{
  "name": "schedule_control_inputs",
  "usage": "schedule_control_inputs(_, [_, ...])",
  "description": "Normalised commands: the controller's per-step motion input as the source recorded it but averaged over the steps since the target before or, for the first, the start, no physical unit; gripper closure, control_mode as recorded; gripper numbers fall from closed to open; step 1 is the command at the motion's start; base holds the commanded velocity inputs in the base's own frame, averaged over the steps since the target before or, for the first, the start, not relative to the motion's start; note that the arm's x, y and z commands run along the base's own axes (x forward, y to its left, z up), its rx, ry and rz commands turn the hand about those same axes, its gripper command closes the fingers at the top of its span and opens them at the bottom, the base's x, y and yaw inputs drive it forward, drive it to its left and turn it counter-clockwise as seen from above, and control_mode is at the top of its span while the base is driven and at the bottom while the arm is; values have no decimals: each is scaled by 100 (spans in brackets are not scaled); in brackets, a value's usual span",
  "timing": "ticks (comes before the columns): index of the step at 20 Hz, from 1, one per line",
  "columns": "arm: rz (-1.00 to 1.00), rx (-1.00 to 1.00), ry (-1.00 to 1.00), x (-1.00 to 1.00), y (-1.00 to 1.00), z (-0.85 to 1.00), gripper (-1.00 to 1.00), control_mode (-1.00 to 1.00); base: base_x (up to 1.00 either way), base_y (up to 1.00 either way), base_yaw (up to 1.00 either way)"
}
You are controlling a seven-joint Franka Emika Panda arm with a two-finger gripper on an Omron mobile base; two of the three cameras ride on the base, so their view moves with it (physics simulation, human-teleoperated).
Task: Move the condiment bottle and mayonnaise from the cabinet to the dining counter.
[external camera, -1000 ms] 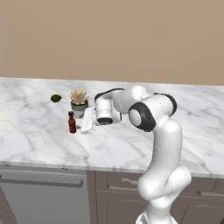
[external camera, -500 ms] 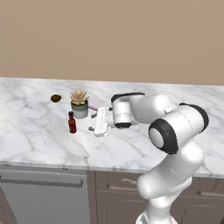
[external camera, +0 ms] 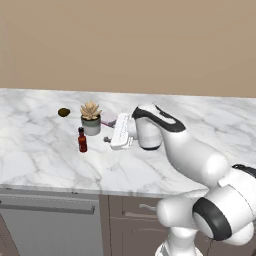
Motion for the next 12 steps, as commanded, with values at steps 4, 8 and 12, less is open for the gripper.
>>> schedule_control_inputs(4, [-12,0,17,-44,-3,100,-100,-100,0,0,0])
schedule_control_inputs(8, [-18,-1,31,-31,-4,100,-100,-100,0,0,0])
schedule_control_inputs(12, [-28,-13,41,-27,-23,97,-100,-100,0,0,0])
